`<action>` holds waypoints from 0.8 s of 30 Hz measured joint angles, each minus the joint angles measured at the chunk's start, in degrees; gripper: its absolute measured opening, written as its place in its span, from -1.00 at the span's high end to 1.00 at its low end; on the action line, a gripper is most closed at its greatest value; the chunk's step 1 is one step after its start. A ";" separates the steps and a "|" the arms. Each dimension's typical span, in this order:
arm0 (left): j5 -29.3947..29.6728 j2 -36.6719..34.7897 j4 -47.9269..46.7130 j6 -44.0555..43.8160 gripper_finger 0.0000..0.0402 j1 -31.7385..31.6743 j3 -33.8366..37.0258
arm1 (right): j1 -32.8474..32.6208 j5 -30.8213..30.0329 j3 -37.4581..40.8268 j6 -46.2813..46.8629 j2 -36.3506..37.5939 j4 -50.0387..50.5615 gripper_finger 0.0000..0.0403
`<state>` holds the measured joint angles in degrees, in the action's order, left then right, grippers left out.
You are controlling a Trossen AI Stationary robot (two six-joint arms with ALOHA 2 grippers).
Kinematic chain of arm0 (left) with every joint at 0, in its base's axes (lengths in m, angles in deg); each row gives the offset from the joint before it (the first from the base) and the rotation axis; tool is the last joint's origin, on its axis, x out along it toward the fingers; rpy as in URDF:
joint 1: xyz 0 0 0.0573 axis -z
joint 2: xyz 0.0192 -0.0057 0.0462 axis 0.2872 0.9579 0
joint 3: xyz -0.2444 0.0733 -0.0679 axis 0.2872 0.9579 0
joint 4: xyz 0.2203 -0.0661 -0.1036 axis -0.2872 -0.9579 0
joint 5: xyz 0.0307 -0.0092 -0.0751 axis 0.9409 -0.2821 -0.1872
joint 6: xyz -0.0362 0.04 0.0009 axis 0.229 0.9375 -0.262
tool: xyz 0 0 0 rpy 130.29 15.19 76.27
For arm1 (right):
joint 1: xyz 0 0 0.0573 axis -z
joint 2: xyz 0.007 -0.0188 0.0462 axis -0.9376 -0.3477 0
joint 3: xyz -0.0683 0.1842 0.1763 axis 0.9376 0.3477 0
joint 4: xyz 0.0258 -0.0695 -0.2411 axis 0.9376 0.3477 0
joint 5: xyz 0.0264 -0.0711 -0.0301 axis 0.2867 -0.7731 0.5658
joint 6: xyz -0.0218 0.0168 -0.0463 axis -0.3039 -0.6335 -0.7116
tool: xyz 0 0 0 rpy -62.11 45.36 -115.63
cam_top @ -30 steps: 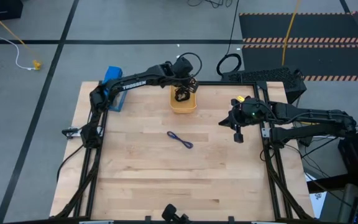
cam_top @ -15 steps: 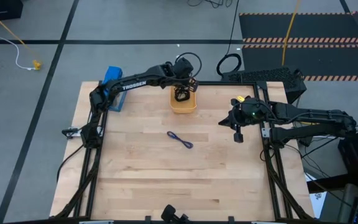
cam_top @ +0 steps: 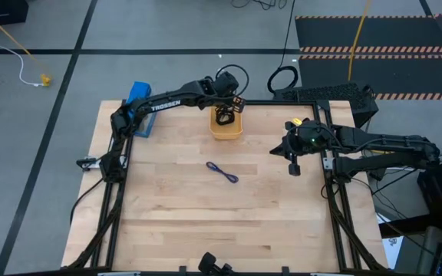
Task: Pick and place USB-C Cables
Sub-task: Put the black charger cable into the yellow bin
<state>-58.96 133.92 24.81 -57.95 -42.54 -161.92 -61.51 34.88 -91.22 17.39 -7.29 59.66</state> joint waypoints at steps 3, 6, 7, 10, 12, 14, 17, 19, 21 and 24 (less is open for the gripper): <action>0.11 -0.04 0.17 -0.02 0.94 0.09 0.35 | 0.00 0.00 0.00 -0.01 0.02 0.00 0.98; 0.15 -0.04 -0.01 -0.89 0.86 0.09 1.02 | 0.00 0.00 0.00 0.00 0.00 0.00 0.98; 0.15 -0.04 -0.04 -0.90 0.84 0.05 1.17 | 0.00 0.00 0.00 0.00 0.00 0.00 0.98; 0.16 -0.04 0.16 -0.92 0.83 -0.25 1.55 | 0.00 0.00 0.00 -0.01 0.00 0.00 0.98; 0.17 -0.04 -0.04 -0.94 0.87 -0.39 1.64 | 0.00 0.00 0.00 0.00 0.00 0.00 0.98; 0.19 -0.04 0.04 -0.94 0.92 -0.43 1.66 | 0.00 0.00 0.00 -0.02 0.00 0.00 0.98; 0.20 -0.05 0.07 -0.98 0.95 -0.37 1.66 | 0.00 0.00 0.00 0.00 0.00 0.00 0.98; 0.34 -0.04 0.02 -1.10 0.93 -0.33 1.66 | 0.00 0.00 0.00 0.00 0.01 0.00 0.98; 0.60 -0.05 0.16 -1.11 0.87 -0.43 1.66 | 0.00 0.00 0.00 -0.01 0.00 0.00 0.98; 0.61 -0.04 -0.03 -1.35 0.80 -0.77 1.66 | 0.00 0.00 0.00 0.00 0.00 0.00 0.98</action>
<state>-58.35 133.88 24.78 -59.29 -43.31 -160.25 -61.51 34.88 -91.22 17.39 -7.29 59.66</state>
